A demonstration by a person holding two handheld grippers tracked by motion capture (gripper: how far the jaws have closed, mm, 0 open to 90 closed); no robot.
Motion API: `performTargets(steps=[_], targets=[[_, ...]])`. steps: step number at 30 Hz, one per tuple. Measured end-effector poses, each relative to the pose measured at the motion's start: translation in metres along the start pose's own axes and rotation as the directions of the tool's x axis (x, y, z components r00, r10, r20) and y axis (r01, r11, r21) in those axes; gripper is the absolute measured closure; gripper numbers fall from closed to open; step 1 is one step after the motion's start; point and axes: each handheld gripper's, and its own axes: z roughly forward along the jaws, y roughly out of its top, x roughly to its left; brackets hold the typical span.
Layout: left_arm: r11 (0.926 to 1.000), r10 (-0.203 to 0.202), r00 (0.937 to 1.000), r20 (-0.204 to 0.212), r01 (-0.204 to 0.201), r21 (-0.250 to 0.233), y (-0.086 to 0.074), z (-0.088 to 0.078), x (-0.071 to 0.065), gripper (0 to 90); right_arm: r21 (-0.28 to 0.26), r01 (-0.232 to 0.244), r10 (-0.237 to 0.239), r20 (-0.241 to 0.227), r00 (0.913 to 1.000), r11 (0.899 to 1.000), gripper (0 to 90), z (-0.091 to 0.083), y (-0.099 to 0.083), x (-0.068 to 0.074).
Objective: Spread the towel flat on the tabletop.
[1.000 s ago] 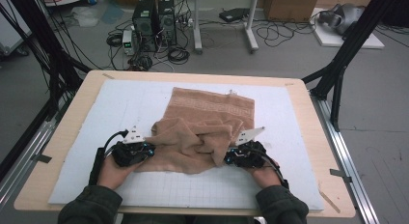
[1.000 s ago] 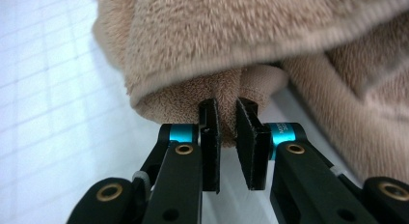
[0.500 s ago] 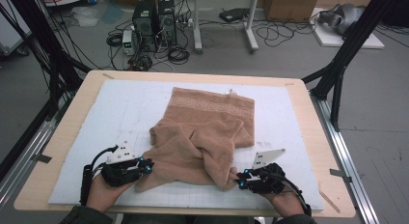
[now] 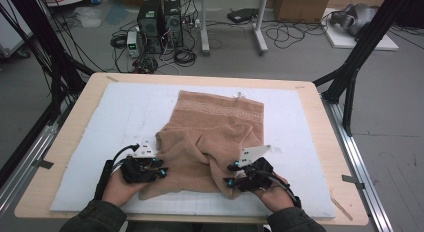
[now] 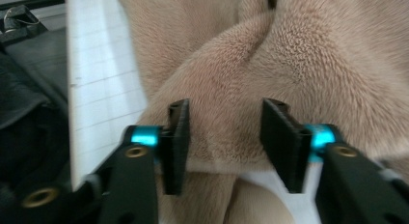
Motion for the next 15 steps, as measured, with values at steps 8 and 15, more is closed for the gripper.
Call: performTargets(steps=[8,15], targets=[[0.9971,-0.059,0.9982,0.011,0.059,-0.048,0.003,-0.007,0.007,89.5,-0.008,-0.037,0.037,-0.002,0.9993,0.999,87.3,-0.002,-0.003,-0.013],[0.9954,-0.08,0.9968,0.0,0.079,-0.054,0.014,-0.003,0.011,89.5,-0.053,-0.116,0.121,0.1,0.9875,0.992,87.5,-0.042,-0.017,-0.04]])
